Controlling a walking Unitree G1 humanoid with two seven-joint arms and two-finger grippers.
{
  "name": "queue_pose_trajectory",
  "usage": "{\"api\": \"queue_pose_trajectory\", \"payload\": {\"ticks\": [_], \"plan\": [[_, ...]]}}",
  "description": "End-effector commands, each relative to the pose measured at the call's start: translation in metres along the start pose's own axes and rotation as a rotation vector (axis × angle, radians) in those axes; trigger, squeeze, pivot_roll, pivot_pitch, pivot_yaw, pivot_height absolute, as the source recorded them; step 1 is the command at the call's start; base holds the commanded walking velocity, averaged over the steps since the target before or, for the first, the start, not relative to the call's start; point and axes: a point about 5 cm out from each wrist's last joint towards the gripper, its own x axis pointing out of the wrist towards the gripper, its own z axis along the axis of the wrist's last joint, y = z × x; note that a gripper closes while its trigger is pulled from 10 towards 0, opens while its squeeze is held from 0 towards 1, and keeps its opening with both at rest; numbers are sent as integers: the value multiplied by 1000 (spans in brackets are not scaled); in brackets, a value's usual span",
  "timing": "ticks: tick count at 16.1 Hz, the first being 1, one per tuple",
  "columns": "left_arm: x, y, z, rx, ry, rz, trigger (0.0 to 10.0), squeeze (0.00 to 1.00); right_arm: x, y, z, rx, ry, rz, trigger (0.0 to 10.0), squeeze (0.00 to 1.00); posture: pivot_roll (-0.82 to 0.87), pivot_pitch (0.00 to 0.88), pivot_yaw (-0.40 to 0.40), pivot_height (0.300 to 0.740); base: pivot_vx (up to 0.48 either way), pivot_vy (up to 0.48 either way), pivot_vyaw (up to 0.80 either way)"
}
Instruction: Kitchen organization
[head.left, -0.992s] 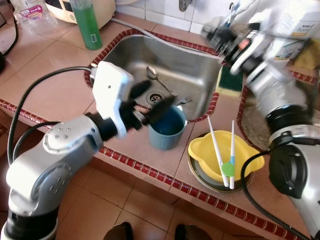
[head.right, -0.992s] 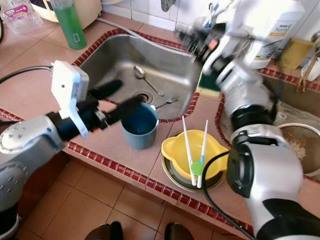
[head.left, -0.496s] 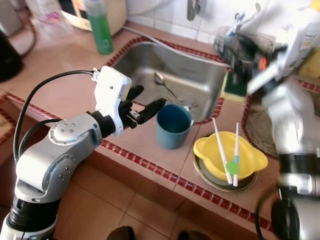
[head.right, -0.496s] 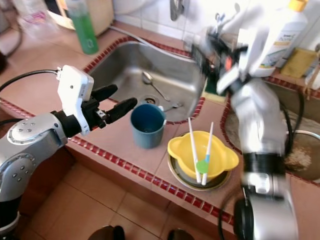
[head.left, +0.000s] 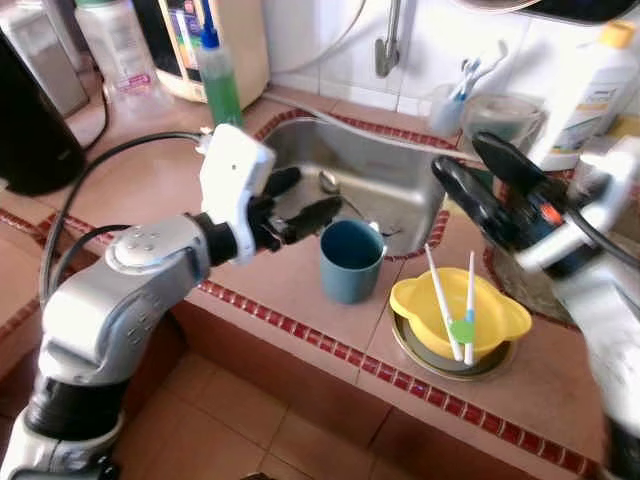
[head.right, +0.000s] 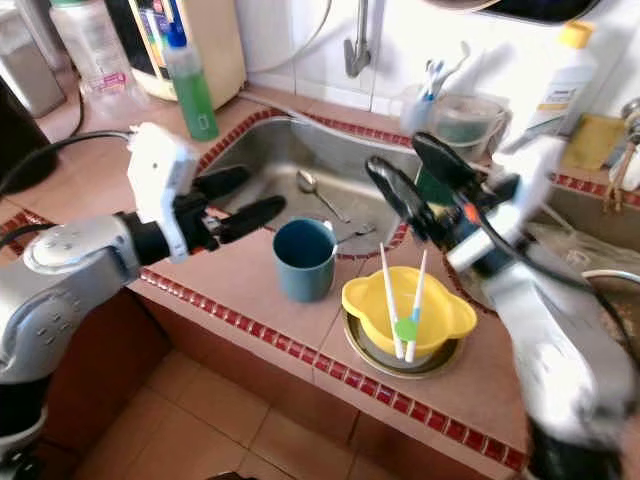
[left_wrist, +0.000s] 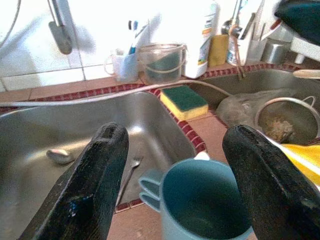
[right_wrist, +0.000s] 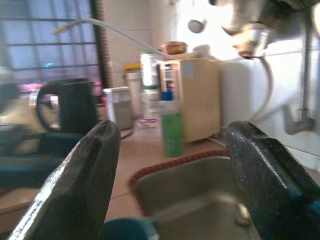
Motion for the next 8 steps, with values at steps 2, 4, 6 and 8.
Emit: {"api": "queue_pose_trajectory", "payload": {"ticks": [2,4,6,8], "plan": [[7,0,-4,-26,27,-13,10000,0,-8,11,12,3,16,-11,10000,0,-224,74,66,740,0,0,0],[12,7,-14,-33,80,24,10000,0,-17,24,7,21,46,-49,10000,0,-243,79,75,740,0,0,0],[14,11,-20,-38,120,45,10000,0,-23,34,2,42,77,-59,10000,0,-252,82,79,740,0,0,0],[16,19,-28,-72,166,75,10000,0,-36,49,-8,94,186,-69,10000,0,-269,87,85,740,0,0,0]]}}
